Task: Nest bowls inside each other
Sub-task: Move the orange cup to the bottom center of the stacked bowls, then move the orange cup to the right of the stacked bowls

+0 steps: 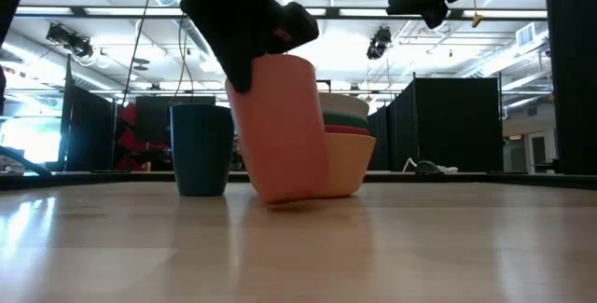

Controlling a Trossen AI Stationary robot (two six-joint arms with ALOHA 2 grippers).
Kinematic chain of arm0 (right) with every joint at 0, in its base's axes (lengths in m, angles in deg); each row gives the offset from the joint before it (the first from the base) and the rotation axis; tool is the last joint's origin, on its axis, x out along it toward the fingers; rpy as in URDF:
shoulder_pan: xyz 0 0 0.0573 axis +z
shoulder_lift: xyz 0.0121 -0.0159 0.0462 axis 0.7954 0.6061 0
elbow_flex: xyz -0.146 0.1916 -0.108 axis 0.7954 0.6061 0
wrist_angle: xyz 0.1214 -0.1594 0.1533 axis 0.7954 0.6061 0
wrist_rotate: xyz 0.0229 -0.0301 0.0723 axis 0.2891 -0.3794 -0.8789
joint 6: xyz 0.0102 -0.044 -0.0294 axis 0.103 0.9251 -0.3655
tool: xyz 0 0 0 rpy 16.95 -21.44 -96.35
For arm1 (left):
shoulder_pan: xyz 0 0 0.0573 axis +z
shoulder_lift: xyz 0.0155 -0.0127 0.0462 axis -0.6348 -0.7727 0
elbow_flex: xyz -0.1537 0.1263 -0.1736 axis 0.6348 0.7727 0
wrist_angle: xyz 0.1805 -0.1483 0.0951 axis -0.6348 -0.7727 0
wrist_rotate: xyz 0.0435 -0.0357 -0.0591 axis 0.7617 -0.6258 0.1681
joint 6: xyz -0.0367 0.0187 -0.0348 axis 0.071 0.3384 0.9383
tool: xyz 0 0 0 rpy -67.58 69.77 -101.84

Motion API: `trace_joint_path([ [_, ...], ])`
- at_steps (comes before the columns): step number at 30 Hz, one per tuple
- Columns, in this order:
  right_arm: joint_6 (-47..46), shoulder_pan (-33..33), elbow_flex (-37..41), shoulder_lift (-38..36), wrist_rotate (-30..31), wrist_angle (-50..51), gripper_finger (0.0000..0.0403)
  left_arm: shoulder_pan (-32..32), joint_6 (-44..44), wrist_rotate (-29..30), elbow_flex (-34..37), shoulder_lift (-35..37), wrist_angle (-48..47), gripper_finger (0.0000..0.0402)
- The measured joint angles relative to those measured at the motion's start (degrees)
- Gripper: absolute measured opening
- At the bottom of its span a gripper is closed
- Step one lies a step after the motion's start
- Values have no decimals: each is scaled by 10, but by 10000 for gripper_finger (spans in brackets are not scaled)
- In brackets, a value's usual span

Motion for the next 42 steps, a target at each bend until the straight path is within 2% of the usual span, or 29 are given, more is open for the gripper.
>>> trace_joint_path([
  [9,0,0,0,0,0,-7,91,-1,31,-21,0,-6,1,55],
  [15,0,0,0,0,0,-7,91,-1,46,-21,-6,-6,2,103],
  [19,0,0,0,0,0,-7,91,-3,48,-21,-30,-6,-9,128],
  [22,0,0,0,0,-1,-7,91,-11,48,-15,-74,-6,-46,139],
  [38,20,179,14,82,-50,-43,91,-90,109,182,21,260,5,101],
  [39,31,192,14,95,-46,-52,91,-94,113,192,35,279,16,98],
  [42,85,226,14,146,-31,-102,91,-98,128,196,138,357,98,91],
])
